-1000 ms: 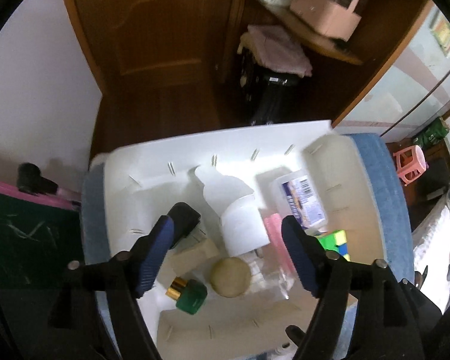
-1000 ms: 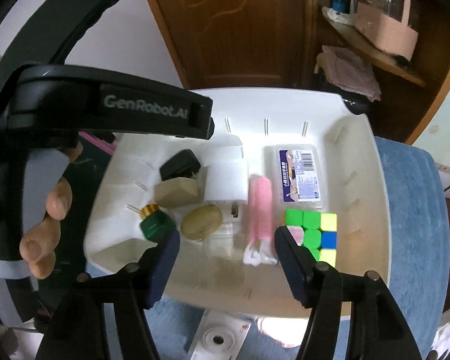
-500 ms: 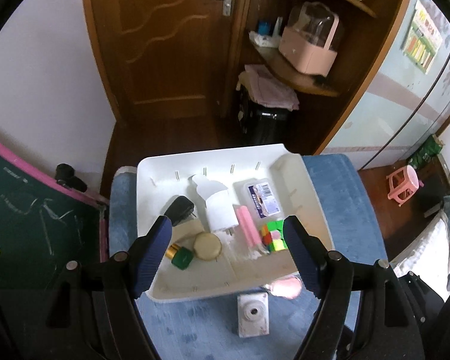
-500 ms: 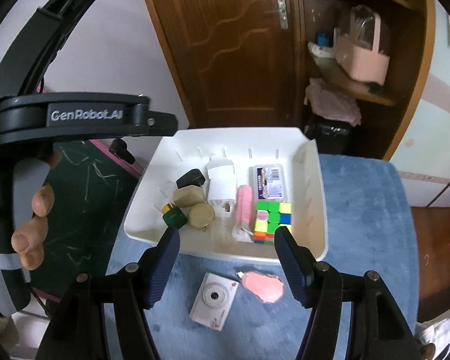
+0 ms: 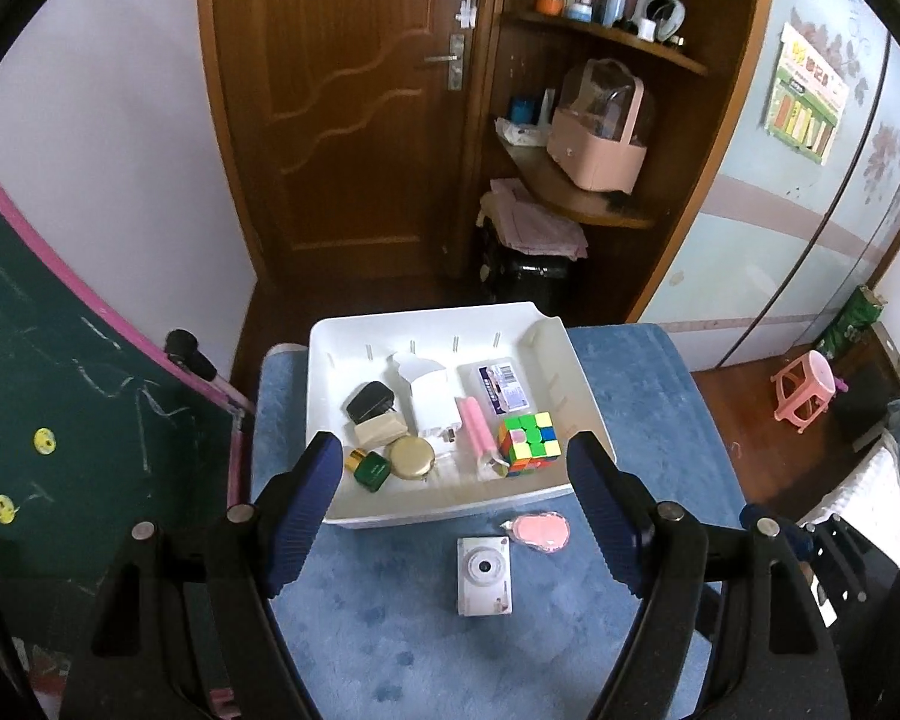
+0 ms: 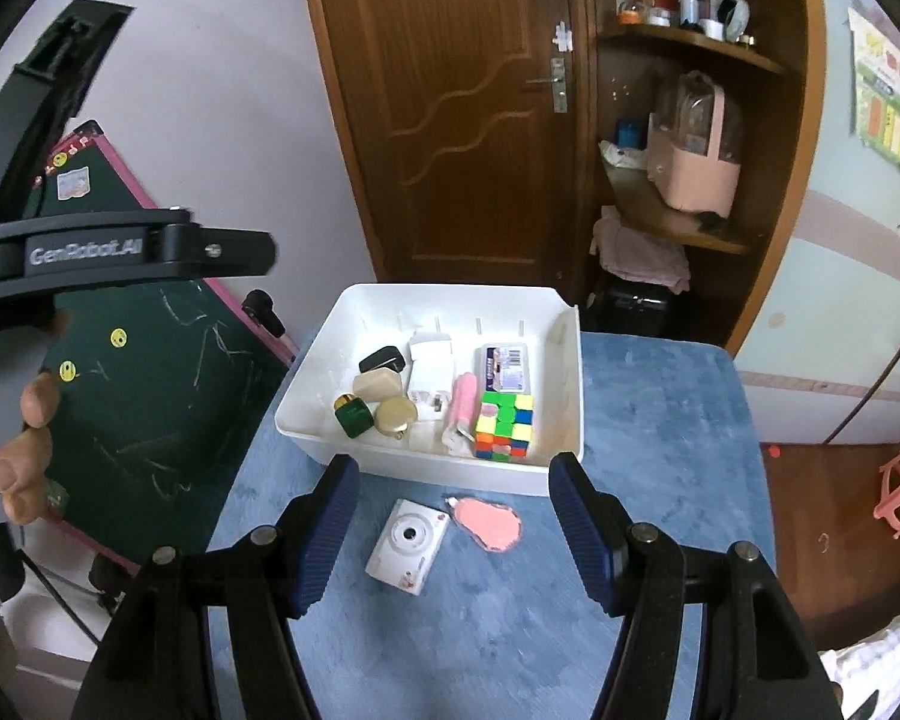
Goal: Organize rigid objects
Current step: 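Move both grippers back toward the white printed box and pink pouch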
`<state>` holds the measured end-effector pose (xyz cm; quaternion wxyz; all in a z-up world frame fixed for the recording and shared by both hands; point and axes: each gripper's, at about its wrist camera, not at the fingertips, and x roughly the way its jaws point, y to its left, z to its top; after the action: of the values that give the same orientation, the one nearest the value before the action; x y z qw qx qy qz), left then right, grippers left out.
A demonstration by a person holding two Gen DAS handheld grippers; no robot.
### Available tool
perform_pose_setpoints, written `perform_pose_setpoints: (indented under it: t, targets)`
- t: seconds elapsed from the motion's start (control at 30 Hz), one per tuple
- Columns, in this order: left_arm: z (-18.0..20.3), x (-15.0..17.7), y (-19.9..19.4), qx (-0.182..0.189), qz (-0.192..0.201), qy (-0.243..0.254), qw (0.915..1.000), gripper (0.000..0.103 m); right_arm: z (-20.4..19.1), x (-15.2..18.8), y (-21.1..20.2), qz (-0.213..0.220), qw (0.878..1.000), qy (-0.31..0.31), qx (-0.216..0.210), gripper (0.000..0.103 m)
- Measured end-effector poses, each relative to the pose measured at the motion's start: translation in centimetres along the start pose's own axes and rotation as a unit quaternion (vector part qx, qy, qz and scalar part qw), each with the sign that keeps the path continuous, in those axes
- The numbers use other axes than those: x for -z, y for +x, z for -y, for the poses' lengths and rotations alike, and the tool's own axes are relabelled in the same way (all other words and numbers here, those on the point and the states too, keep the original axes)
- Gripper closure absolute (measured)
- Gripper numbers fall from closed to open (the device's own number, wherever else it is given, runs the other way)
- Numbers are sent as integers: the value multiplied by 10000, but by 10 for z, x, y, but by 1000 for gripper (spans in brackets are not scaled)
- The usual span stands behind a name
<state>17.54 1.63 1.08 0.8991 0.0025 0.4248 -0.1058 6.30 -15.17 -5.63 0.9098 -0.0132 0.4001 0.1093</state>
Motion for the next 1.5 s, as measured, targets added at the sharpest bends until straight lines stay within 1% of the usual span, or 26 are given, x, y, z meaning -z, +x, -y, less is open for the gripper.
perform_pose_setpoints:
  t: [0.1,0.27,0.4,0.5,0.77,0.87,0.97,1.23,1.37,1.5]
  targets:
    - [4,10,-10,-21,88,37,10000,18,4,8,-9,2,10000,2,33,37]
    - [14,32,-19,-74,185,116,9997,18,10,24,-18,20,9999,-9,146,37]
    - [19,49,-12,-40,68,118,9999,18,18,35,-22,-6,9997,26,227,37]
    - [22,63,-2,-12,-89,95,9999,18,22,43,-21,-47,9995,-6,307,37]
    - [27,100,37,-88,-579,-41,9983,18,32,67,-11,-239,9986,-59,467,37]
    - [29,114,53,-186,-720,-78,9972,18,36,74,-4,-315,9983,-71,481,37]
    - [32,129,72,-315,-847,-55,9959,18,39,82,8,-457,9978,-87,483,37]
    - [40,164,136,-361,-1496,-12,9881,18,41,106,49,-877,9946,-250,488,37]
    - [36,170,162,-404,-1694,-79,9847,18,44,115,69,-1069,9927,-272,478,37]
    - [30,173,186,-340,-1877,-283,9812,18,46,120,87,-1201,9914,-278,446,37]
